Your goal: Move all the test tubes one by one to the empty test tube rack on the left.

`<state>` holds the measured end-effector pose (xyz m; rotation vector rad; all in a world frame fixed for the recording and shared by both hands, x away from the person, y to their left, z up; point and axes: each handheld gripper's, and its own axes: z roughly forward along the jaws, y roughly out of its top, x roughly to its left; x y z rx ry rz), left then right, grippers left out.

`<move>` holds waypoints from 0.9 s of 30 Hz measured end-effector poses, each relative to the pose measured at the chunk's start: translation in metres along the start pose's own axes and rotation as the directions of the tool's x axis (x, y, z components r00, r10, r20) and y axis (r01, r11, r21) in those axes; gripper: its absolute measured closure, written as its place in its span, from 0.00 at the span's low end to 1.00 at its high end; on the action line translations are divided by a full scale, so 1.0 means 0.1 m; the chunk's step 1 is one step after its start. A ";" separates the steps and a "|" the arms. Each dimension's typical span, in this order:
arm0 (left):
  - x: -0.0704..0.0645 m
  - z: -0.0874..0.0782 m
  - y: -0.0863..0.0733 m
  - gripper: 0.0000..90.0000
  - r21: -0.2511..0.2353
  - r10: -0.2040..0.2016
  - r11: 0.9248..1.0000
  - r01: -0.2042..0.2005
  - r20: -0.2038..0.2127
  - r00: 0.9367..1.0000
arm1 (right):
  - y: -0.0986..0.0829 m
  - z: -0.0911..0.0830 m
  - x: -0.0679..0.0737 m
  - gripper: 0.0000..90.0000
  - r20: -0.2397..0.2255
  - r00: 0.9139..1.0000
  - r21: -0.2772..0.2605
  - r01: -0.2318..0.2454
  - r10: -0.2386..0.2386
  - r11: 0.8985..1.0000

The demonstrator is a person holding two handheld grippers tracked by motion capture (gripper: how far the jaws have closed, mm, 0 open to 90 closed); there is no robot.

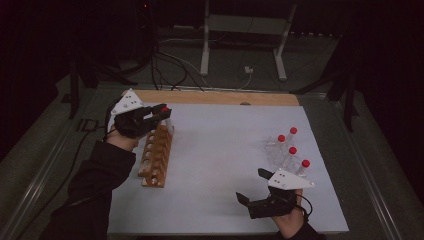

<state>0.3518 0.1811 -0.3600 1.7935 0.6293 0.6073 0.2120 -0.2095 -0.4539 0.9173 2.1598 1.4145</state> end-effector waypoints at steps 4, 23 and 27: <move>0.10 -0.01 -0.02 0.80 -0.002 -0.013 1.000 0.013 -0.054 0.998 | 0.00 0.01 0.00 0.00 -0.016 1.000 0.004 -0.003 0.003 1.000; 0.52 0.14 -0.27 0.80 -0.014 -0.101 0.995 0.100 -0.231 0.968 | -0.02 0.02 0.00 0.00 -0.025 1.000 0.004 0.002 -0.002 1.000; 0.56 0.18 -0.36 0.80 -0.014 -0.118 0.993 0.118 -0.257 0.959 | -0.02 0.02 0.00 0.00 -0.024 1.000 0.002 0.004 -0.004 1.000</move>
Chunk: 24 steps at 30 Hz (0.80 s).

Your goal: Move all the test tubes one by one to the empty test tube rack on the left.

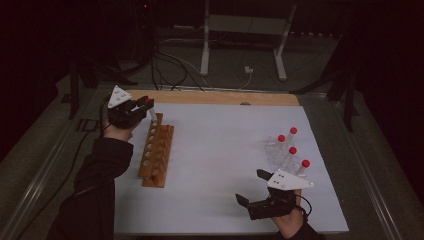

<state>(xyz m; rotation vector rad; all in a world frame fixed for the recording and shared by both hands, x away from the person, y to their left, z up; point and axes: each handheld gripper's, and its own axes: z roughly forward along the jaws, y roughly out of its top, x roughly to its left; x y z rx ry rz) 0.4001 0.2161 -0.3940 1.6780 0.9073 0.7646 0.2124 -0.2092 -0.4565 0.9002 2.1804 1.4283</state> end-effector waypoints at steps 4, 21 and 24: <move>0.02 0.04 -0.09 0.80 0.012 -0.007 1.000 0.008 -0.013 1.000 | -0.01 0.00 0.00 0.00 -0.004 1.000 0.000 0.000 0.000 1.000; 0.01 0.24 -0.45 0.80 0.087 -0.009 0.996 0.010 -0.020 1.000 | -0.02 0.00 -0.01 0.00 -0.005 1.000 0.005 -0.004 0.004 1.000; 0.01 0.27 -0.50 0.80 0.107 -0.003 0.994 0.005 -0.023 1.000 | -0.03 0.00 -0.02 0.00 -0.004 1.000 0.005 -0.004 0.004 1.000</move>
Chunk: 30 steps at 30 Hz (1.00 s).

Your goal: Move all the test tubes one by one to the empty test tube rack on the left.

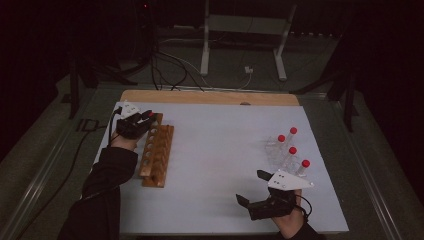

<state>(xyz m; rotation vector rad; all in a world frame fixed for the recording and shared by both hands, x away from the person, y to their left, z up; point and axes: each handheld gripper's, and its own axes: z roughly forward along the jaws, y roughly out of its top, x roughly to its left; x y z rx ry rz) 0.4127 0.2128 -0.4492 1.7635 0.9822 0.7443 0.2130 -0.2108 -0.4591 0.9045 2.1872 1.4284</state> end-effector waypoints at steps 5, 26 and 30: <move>-0.01 0.02 -0.03 0.80 0.018 0.016 1.000 -0.016 -0.009 1.000 | 0.00 0.00 0.00 0.00 0.001 1.000 0.000 -0.002 0.002 1.000; -0.17 -0.40 0.17 0.10 0.020 0.005 1.000 -0.009 0.161 0.987 | 0.05 -0.14 -0.05 0.00 -0.003 1.000 -0.054 -0.020 0.020 0.998; -0.27 -0.53 0.20 0.03 0.000 0.025 1.000 -0.026 0.220 0.975 | 0.06 -0.17 -0.06 0.00 0.003 1.000 -0.061 -0.023 0.023 0.998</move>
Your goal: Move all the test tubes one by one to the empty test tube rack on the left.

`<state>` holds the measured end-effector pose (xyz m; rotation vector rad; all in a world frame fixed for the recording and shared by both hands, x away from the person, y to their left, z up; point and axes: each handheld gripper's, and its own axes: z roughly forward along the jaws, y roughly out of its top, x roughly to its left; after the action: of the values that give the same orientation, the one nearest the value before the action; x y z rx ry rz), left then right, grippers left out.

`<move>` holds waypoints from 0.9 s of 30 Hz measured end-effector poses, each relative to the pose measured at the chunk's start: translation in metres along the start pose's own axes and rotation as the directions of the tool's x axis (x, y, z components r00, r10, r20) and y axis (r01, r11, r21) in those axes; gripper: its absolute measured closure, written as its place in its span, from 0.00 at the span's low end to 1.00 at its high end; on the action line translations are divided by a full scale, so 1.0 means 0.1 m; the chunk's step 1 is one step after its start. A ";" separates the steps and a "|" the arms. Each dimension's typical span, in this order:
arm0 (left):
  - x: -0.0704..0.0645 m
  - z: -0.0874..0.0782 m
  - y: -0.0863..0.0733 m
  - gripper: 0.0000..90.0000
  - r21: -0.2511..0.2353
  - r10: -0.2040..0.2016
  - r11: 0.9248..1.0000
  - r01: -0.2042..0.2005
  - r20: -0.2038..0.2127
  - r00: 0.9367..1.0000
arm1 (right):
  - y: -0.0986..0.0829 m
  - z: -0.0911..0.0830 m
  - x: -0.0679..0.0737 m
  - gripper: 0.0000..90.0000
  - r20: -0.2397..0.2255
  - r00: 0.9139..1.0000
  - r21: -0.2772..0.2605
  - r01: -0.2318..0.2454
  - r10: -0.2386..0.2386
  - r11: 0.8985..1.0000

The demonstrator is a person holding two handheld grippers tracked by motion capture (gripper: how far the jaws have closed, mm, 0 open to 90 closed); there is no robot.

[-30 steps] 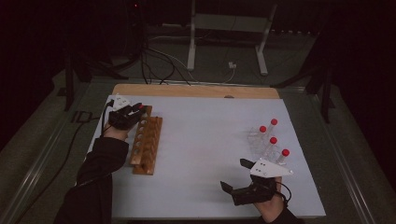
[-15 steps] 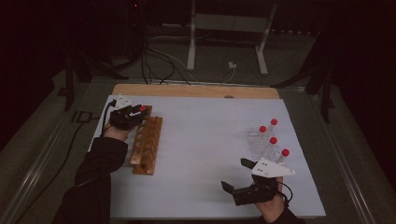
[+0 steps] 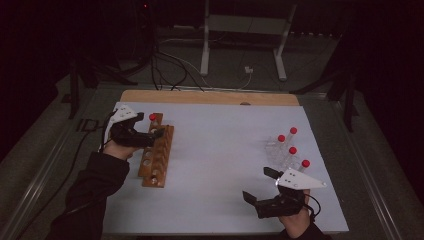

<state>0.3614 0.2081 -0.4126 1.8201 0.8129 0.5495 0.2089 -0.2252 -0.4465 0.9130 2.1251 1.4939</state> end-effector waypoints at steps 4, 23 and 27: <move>-0.20 -0.14 -0.02 0.02 -0.040 0.020 0.999 -0.017 0.061 0.998 | 0.03 -0.07 -0.04 0.00 0.017 1.000 -0.017 -0.001 0.001 1.000; -0.90 -0.31 -0.45 0.02 -0.066 0.106 0.994 -0.093 0.240 0.965 | 0.00 -0.63 -0.68 0.00 0.306 0.946 -0.052 -0.095 0.106 0.994; -0.97 -0.29 -0.51 0.02 -0.052 0.115 0.993 -0.105 0.251 0.961 | -0.10 -0.68 -0.83 0.00 0.363 0.923 -0.031 -0.121 0.124 0.992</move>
<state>0.2620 0.1664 -0.4488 1.8613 0.5268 0.3882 0.2219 -0.3319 -0.4355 1.2343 1.8189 1.2673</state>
